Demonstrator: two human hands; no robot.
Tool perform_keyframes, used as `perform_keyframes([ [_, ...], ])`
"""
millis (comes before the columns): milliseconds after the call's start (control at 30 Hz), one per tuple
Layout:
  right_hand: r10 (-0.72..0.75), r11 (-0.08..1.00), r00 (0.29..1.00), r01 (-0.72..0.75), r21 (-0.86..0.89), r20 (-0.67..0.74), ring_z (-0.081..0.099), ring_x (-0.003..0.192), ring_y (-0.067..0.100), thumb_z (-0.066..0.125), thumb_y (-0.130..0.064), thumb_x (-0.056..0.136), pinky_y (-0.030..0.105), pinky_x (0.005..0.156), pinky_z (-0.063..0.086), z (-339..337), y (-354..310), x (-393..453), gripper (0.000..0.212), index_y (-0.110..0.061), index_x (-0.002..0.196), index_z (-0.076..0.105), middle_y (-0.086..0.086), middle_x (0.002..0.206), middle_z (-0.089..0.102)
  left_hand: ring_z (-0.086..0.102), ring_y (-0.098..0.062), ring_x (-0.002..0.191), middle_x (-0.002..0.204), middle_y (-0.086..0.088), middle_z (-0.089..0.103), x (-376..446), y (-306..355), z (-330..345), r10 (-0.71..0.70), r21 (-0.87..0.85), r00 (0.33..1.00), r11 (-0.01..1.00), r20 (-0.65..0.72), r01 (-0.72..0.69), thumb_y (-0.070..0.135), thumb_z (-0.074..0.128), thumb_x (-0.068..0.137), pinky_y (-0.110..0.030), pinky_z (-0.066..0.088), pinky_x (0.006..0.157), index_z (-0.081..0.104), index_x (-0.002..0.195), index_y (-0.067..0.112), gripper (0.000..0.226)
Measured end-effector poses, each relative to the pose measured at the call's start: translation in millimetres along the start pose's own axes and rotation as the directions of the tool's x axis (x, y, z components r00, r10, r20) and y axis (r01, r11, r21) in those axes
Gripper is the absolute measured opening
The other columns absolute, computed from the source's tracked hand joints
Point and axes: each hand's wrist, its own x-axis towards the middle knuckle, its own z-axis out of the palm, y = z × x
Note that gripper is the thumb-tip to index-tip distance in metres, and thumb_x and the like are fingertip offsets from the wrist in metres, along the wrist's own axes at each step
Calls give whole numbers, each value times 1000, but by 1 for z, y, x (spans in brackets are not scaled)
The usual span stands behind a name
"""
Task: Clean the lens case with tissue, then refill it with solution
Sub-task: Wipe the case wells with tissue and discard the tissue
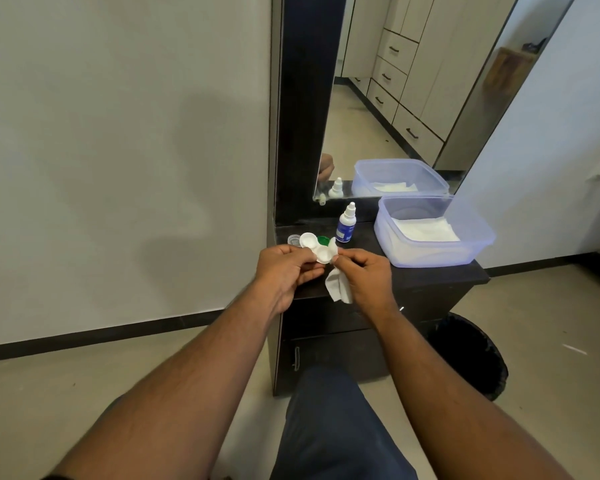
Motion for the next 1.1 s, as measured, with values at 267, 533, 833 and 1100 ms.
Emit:
perform_keyframes([
  [267,-13,999,1000,12,49,6,67,78,-2,68,-4,84,10,69,49,1,-3,-3,17,-3,100,72,-3,85,72,73,-25,77,78,-15,74,0,-1,7,-1,-142,1000,990,0,0,-3,67,82,-38,59,80,64,86,2,7],
  [533,-26,994,999,30,109,-43,68,78,-3,71,-4,82,9,69,50,5,-5,-6,20,-2,101,72,-4,86,72,69,-21,75,78,-14,71,-3,-10,17,-4,-255,998,967,-60,-11,-6,66,79,-34,56,84,65,80,4,10],
  [833,15,981,992,9,196,-123,70,79,7,73,-6,80,16,69,53,5,-5,-6,12,-7,92,74,0,83,74,72,-28,89,90,-18,73,-3,-11,14,19,-197,998,980,-61,-30,-7,65,79,-36,57,85,65,80,4,11],
  [1100,70,980,997,-75,187,36,69,95,17,67,-9,86,30,82,56,-6,-4,-3,19,-11,104,72,4,100,73,72,-24,89,94,-13,73,-3,-13,9,121,82,991,989,51,-125,1,64,81,-39,59,83,68,93,5,13],
])
